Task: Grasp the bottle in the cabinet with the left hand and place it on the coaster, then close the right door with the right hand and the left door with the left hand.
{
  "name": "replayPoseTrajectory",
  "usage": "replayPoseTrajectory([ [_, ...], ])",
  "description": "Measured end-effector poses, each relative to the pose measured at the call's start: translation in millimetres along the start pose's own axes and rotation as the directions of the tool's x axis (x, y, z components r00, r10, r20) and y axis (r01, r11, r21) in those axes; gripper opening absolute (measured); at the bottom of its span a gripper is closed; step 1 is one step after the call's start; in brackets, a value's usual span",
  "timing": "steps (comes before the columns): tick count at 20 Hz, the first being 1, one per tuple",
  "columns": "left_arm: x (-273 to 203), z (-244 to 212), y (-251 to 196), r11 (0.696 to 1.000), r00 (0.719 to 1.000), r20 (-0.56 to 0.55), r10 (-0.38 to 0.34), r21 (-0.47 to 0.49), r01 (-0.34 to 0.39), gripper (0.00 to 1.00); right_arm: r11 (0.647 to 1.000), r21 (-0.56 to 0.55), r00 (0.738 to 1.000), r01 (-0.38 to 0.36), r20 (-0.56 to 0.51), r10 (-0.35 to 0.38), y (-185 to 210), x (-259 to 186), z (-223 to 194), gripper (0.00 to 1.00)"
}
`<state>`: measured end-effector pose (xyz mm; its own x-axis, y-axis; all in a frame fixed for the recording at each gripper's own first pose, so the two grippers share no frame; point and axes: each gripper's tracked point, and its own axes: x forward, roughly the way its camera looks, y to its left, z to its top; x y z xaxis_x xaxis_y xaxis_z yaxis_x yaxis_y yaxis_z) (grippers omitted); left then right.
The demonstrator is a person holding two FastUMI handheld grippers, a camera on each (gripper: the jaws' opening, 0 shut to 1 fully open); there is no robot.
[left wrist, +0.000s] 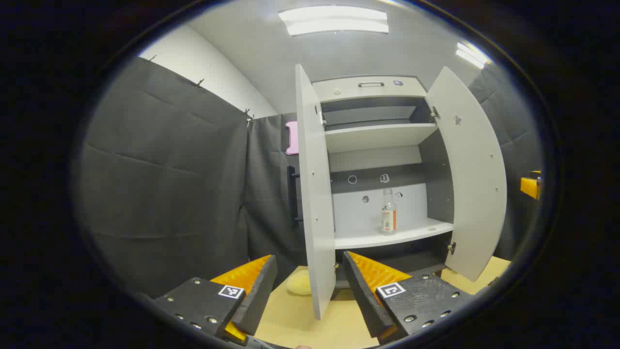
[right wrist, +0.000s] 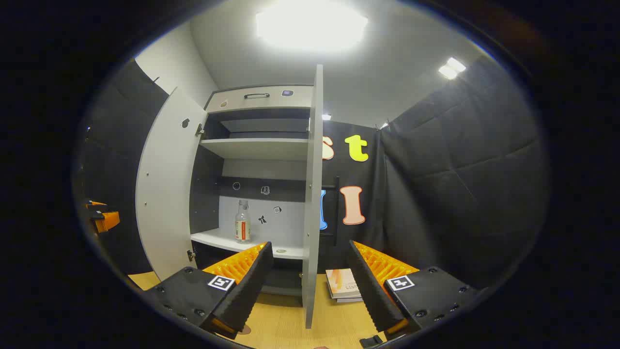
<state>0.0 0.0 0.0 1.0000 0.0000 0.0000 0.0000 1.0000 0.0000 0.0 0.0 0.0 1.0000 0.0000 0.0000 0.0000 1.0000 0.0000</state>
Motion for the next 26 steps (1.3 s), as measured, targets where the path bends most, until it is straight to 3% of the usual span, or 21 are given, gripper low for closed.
replayPoseTrajectory([
  [26,11,-3,-25,1.0,1.0,0.003,0.003,-0.004,-0.003,0.83,1.0,0.01,0.999,0.016,-0.028,-0.016,-19,8,-13,0.98],
])
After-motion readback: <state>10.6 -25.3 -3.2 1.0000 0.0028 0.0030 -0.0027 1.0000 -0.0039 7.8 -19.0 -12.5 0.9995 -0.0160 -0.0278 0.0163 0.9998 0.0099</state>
